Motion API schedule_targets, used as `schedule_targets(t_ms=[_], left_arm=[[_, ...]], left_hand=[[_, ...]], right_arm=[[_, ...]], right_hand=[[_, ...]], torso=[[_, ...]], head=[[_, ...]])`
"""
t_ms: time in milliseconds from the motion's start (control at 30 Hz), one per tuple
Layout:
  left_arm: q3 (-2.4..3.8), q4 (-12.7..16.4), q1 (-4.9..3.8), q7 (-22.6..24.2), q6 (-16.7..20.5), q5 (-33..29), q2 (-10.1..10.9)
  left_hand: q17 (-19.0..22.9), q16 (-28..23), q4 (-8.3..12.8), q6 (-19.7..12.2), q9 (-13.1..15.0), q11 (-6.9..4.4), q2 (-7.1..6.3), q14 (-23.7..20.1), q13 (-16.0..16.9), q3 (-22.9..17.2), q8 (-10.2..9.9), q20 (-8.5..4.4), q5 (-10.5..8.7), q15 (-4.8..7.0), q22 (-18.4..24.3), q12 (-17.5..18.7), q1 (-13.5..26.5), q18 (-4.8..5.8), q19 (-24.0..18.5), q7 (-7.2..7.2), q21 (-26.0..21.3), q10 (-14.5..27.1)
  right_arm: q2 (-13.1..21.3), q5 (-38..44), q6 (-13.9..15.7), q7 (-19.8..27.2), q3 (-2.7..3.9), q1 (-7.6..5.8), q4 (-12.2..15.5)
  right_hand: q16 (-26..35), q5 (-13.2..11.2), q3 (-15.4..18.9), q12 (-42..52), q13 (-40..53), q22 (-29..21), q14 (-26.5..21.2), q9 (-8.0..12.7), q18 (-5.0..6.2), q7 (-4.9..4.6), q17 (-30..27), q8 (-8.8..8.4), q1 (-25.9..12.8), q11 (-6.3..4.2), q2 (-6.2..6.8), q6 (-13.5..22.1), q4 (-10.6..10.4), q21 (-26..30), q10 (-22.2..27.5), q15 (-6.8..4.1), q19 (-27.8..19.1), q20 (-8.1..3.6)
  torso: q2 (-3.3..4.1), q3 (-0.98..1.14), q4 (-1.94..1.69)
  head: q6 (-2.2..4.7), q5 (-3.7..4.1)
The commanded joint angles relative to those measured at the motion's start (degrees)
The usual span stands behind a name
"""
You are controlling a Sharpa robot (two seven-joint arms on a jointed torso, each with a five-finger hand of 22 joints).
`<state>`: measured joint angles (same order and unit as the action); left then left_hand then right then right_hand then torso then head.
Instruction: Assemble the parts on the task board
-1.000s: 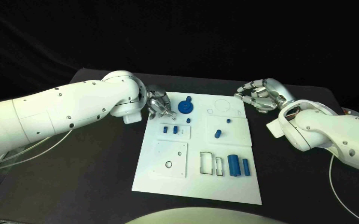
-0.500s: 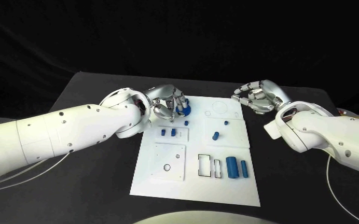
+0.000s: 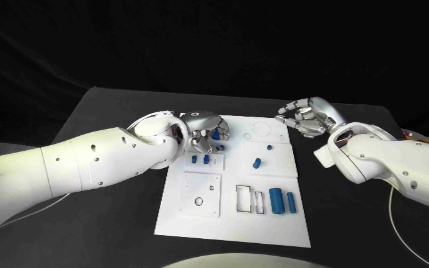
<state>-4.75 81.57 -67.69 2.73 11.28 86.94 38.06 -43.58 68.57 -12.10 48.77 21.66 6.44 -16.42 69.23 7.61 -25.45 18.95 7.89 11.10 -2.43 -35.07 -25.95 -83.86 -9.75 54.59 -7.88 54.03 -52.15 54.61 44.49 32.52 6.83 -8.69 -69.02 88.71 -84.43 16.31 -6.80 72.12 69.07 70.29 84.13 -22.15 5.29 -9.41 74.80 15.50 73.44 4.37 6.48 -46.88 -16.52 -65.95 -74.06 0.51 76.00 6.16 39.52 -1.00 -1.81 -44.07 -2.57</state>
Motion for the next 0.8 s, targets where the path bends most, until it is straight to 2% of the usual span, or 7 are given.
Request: schedule_targets(t_ms=[33,267,433,800], left_arm=[[0.01,-0.9,0.05,0.3,-4.9,5.1,-0.8],[0.01,-2.5,0.08,0.1,-5.3,6.1,-2.3],[0.01,-3.5,0.08,-0.3,-5.7,6.6,-3.1],[0.02,-4.4,0.09,-1.1,-6.2,7.3,-4.1]], left_hand=[[-0.5,0.7,-0.1,0.0,-0.3,0.04,0.16,0.4,-0.2,0.3,-0.3,0.05,0.03,0.05,-0.2,0.3,-0.7,-0.74,0.2,0.05,0.4,-0.3],[-1.9,2.7,-0.3,0.9,-0.9,0.07,0.45,1.3,-0.7,0.1,-0.5,0.08,0.05,0.01,-1.0,0.7,-1.2,-0.76,0.2,-0.63,1.5,-0.8],[-2.6,3.7,-0.4,1.4,-1.2,0.0,0.65,1.8,-1.0,-0.4,-0.7,0.05,0.09,0.05,-1.5,0.9,-1.5,-0.78,0.2,-0.72,2.1,-1.4],[-3.0,5.5,-0.2,2.8,-2.1,-0.17,1.55,2.3,-1.8,-3.4,-1.2,-0.15,0.03,0.26,-2.9,1.6,-3.0,-0.81,-0.2,-1.28,4.1,-2.9]], right_arm=[[-0.1,0.8,-0.1,0.6,0.0,0.06,0.1],[-0.1,0.9,-0.1,0.6,0.0,0.07,0.1],[-0.2,0.9,-0.1,0.6,0.0,0.07,0.1],[-0.2,0.9,-0.1,0.6,0.0,0.07,0.2]], right_hand=[[0.3,0.2,0.2,-0.3,0.0,0.0,2.4,0.1,0.64,0.02,0.0,0.29,0.0,0.16,-0.5,0.4,0.1,0.2,0.4,-0.29,-0.2,0.05],[0.3,0.2,0.2,-0.3,0.0,0.0,2.4,0.1,0.64,0.02,0.0,0.29,0.0,0.16,-0.5,0.4,0.1,0.2,0.4,-0.29,-0.2,0.05],[0.3,0.2,0.2,-0.3,0.0,0.0,2.4,0.1,0.64,0.02,0.0,0.29,0.0,0.16,-0.5,0.4,0.1,0.2,0.4,-0.29,-0.2,0.05],[0.3,0.2,0.2,-0.3,0.0,0.0,2.4,0.1,0.64,0.02,0.0,0.29,0.0,0.16,-0.5,0.4,0.1,0.2,0.4,-0.29,-0.2,0.05]], torso=[[-0.02,0.03,-0.02],[0.0,-0.02,0.01],[-0.04,0.05,-0.03],[-0.07,0.05,-0.04]], head=[[-0.05,0.1],[-0.13,0.14],[-0.24,0.12],[-0.36,0.25]])
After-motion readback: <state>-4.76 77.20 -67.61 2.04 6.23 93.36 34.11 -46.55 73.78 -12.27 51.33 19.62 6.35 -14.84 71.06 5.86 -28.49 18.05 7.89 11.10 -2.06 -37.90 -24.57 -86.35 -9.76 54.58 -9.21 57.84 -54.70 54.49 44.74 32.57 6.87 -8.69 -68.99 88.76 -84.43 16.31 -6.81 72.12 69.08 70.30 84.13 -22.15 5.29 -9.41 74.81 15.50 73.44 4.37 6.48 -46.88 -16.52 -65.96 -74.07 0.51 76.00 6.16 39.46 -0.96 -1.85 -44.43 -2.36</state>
